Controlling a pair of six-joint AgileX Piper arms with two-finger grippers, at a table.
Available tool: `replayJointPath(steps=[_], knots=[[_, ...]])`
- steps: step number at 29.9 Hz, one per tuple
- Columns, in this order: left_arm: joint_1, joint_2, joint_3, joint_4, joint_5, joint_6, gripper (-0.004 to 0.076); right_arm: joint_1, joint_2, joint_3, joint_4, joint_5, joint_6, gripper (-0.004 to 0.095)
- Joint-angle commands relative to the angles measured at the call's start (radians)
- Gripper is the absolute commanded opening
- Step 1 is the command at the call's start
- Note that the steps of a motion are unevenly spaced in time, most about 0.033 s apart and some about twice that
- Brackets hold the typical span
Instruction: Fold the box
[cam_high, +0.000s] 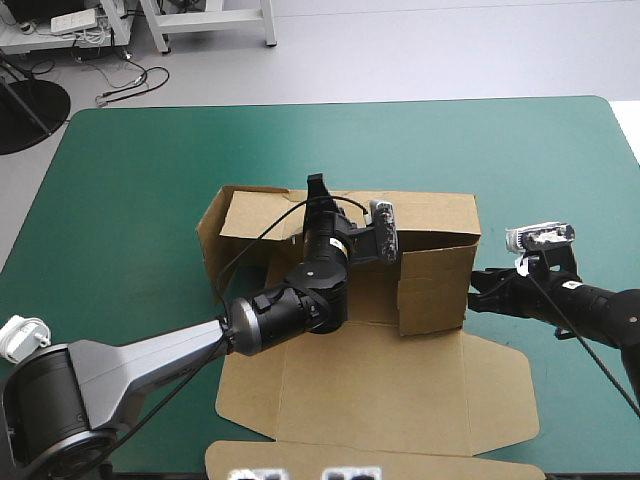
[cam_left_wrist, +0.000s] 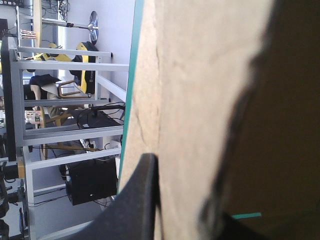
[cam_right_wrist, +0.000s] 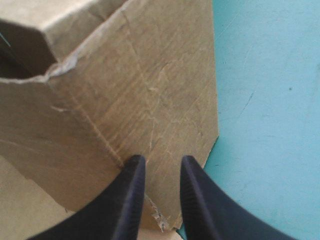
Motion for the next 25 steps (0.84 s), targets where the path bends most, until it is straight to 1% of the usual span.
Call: replayJointPath(steps=[1, 6, 9, 15, 18, 20, 22, 24, 25], knots=[[-0.013, 0.008, 0.021, -0.216, 0.024, -0.02, -0.001, 0.002, -0.017, -0.041, 0.03, 0.045, -0.043, 0.0365], [-0.013, 0.008, 0.021, -0.189, 0.033, -0.02, -0.001, 0.002, -0.017, -0.041, 0.021, 0.104, -0.053, 0.0364], [-0.013, 0.008, 0.021, -0.189, 0.033, -0.02, -0.001, 0.002, -0.017, -0.041, 0.02, 0.102, -0.081, 0.0364], [-0.013, 0.008, 0.021, -0.189, 0.029, -0.02, -0.001, 0.002, -0.009, -0.041, 0.029, 0.029, -0.091, 0.0365], [-0.013, 0.008, 0.021, -0.189, 0.024, -0.02, -0.001, 0.002, 0.021, -0.039, 0.066, -0.001, -0.121, 0.0365], [-0.013, 0.008, 0.021, -0.189, 0.023, -0.02, -0.001, 0.002, 0.057, -0.039, 0.092, -0.016, -0.176, 0.0365], [-0.013, 0.008, 0.021, -0.189, 0.022, -0.02, -0.001, 0.002, 0.091, -0.039, 0.122, -0.051, -0.2, 0.0361], [-0.013, 0.008, 0.021, -0.189, 0.022, -0.02, -0.001, 0.002, 0.116, -0.039, 0.16, -0.095, -0.203, 0.0331], [-0.013, 0.008, 0.021, -0.189, 0.021, -0.016, -0.001, 0.002, 0.128, -0.039, 0.181, -0.113, -0.21, 0.0296]])
